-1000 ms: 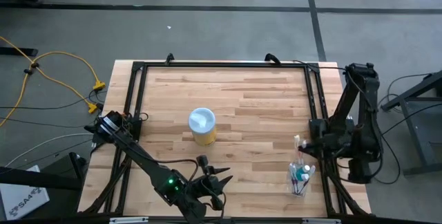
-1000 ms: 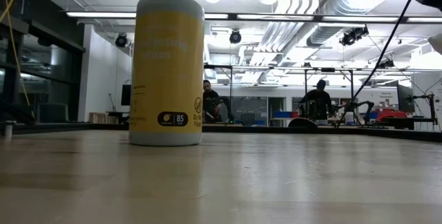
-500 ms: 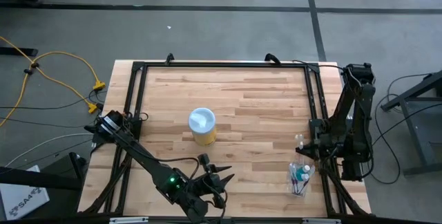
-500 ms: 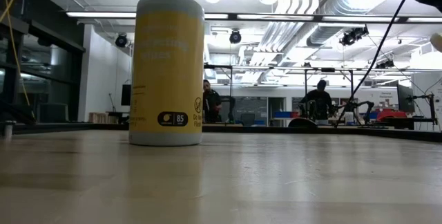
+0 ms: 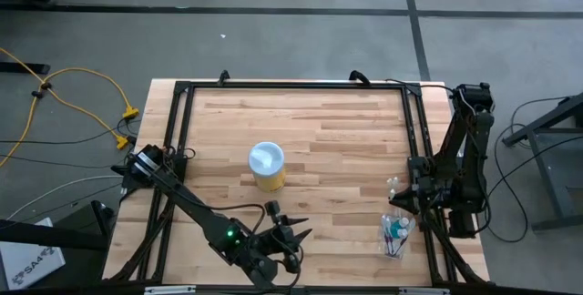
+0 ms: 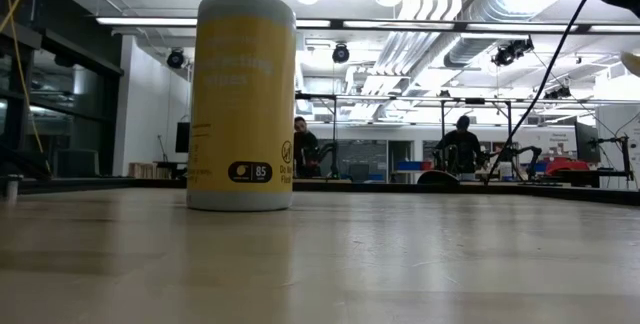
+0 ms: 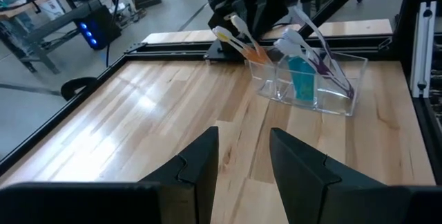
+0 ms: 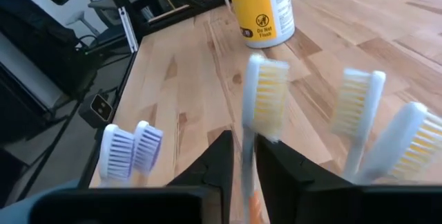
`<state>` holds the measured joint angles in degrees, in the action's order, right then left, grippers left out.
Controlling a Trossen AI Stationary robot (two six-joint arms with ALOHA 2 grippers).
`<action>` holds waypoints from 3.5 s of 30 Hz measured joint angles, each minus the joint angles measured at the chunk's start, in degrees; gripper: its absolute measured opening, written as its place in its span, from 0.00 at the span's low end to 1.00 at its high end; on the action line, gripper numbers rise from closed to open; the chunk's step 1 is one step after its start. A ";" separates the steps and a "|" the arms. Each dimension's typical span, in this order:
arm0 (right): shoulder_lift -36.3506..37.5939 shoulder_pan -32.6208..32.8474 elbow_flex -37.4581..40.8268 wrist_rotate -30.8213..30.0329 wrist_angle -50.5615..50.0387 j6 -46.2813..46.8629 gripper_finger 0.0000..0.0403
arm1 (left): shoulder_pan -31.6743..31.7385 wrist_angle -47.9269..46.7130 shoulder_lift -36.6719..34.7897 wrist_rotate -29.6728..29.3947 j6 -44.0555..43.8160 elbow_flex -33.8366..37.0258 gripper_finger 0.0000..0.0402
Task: Pick & Place toothbrushing station
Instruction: Put the orange toothbrush in the top section of the transparent organizer, then return to Home Position
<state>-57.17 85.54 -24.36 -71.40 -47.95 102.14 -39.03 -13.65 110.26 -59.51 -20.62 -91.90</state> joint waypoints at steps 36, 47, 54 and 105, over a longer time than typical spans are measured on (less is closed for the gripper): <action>3.95 -0.02 -2.25 7.48 -1.31 -3.52 0.22 | -0.04 0.00 0.00 -0.04 0.02 0.00 0.31; 11.75 -0.02 -9.51 10.39 -7.64 -10.65 0.17 | -0.03 0.01 0.00 2.45 0.24 0.00 0.31; 16.50 -0.02 -12.74 9.58 -6.60 -16.98 0.14 | 0.02 1.83 0.00 2.36 4.75 0.00 0.31; 45.96 -11.45 -12.94 38.17 34.52 -87.94 0.14 | -1.15 -7.27 -19.29 10.75 5.77 9.42 0.31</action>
<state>-11.21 74.08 -37.30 -33.23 -13.43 14.20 -40.17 -20.92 90.96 -48.76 -14.86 -82.48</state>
